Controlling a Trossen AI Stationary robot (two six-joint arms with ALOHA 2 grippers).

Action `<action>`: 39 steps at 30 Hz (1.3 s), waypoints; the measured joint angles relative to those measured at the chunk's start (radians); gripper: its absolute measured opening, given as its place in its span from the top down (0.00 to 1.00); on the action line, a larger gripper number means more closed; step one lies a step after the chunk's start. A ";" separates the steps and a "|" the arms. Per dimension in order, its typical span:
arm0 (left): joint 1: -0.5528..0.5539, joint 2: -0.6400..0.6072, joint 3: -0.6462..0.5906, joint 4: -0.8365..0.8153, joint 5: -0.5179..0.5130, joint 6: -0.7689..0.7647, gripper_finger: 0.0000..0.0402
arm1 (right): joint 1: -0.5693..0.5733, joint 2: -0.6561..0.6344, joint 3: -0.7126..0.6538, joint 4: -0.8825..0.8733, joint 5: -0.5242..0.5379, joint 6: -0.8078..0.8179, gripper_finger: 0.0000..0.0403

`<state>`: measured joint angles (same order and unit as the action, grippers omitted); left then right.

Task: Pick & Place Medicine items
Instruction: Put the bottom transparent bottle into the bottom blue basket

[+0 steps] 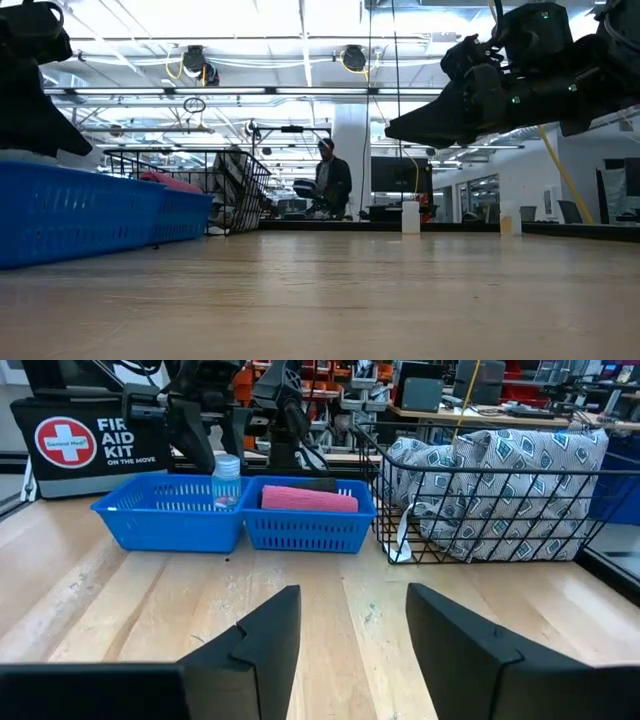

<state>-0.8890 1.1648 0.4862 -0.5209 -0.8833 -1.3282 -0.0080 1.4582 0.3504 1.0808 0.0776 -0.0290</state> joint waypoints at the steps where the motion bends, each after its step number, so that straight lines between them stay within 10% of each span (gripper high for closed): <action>1: 0.000 0.000 0.000 0.000 -0.003 0.006 0.66 | 0.000 0.000 0.000 0.000 0.000 -0.008 0.58; 25: -0.003 0.219 0.000 0.122 0.002 -0.057 0.66 | 0.000 0.000 0.000 0.000 0.000 -0.018 0.60; 39: 0.000 0.238 -0.002 0.112 0.092 -0.140 0.49 | 0.000 0.000 0.000 0.000 0.000 -0.017 0.60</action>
<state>-0.8885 1.4033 0.4847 -0.4085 -0.7915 -1.4685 -0.0078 1.4583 0.3504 1.0805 0.0776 -0.0463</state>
